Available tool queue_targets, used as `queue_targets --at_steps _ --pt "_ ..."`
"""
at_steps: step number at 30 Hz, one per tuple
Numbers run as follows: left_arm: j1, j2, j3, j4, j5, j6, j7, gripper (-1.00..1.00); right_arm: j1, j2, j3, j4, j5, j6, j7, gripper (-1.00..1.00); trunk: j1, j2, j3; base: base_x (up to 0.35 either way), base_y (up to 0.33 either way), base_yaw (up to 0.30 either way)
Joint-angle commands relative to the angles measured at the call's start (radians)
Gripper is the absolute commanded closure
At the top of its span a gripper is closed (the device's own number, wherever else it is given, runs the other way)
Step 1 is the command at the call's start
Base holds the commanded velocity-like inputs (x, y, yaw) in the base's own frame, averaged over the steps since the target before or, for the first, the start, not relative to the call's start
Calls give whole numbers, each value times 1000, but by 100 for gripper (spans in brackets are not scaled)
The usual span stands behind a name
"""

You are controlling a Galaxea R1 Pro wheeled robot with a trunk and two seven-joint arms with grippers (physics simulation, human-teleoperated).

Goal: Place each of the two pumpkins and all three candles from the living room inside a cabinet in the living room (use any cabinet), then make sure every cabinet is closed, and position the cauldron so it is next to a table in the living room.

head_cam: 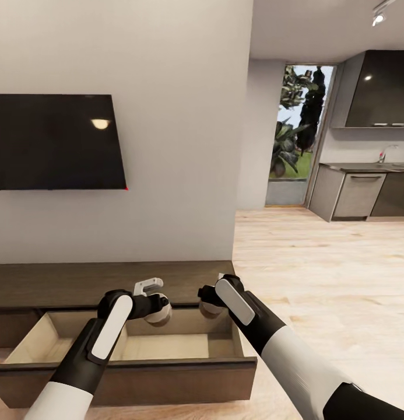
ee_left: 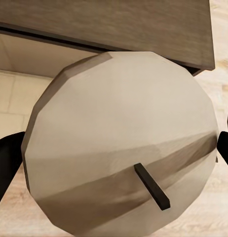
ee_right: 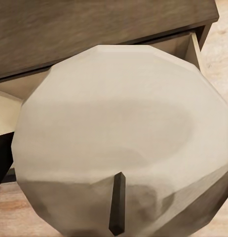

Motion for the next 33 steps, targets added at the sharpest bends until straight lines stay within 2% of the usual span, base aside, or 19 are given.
queue_targets --at_steps 1,8,33 --pt "-1 0 -1 -1 10 2 11 100 -1 0 2 -1 -7 2 -8 100 0 -1 -1 2 0 0" --pt "-1 0 4 -2 11 2 11 100 -1 0 2 -1 -6 2 -8 100 0 -1 -1 0 0 0" --pt "-1 0 4 0 11 -7 11 100 -1 -4 6 -19 7 -8 1 100 96 -176 -79 0 0 0"
